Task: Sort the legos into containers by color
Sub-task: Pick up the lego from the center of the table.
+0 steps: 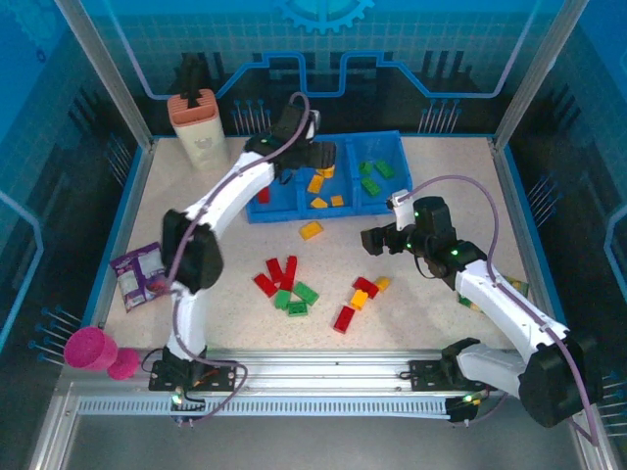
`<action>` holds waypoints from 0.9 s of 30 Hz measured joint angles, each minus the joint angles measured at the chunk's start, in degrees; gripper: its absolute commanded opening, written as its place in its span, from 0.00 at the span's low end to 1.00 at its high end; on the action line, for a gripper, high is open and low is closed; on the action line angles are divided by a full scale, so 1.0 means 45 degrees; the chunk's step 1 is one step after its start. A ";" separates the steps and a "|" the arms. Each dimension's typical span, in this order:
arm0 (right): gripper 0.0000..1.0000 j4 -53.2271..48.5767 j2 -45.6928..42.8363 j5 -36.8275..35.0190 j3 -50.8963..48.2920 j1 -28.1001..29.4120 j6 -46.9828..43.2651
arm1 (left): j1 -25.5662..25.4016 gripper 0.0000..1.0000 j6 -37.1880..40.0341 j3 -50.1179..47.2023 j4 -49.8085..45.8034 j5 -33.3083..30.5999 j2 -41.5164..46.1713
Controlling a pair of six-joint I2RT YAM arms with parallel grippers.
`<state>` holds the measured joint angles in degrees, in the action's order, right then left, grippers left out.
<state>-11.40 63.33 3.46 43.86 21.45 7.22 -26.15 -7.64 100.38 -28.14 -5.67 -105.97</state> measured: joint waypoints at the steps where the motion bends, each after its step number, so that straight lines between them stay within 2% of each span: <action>1: 1.00 0.0000 0.0000 0.0000 0.0005 0.0000 -0.0005 | -0.0068 0.84 0.0423 -0.1433 0.0393 0.0155 0.1132; 5: 1.00 0.0010 0.0000 0.0015 0.0005 -0.0005 -0.0005 | -0.0457 0.84 0.1797 -0.5095 0.1088 0.0554 0.3337; 11: 1.00 -0.0024 0.0024 0.0044 0.0121 -0.0005 -0.0010 | -0.0801 0.83 0.3385 -0.7373 0.1277 0.0845 0.2715; 17: 1.00 -0.0029 0.0024 0.0044 0.0277 -0.0005 -0.0049 | -0.0918 0.82 0.4070 -0.7281 0.1773 0.0748 0.1229; 27: 1.00 -0.0029 0.0049 0.0005 0.0277 -0.0005 -0.0058 | -0.0918 0.82 0.4075 -0.5848 0.1904 0.0452 -0.1015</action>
<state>-11.53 63.55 3.49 45.10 21.43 6.96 -30.28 10.70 74.06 -19.57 -3.64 -110.54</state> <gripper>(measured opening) 0.998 0.820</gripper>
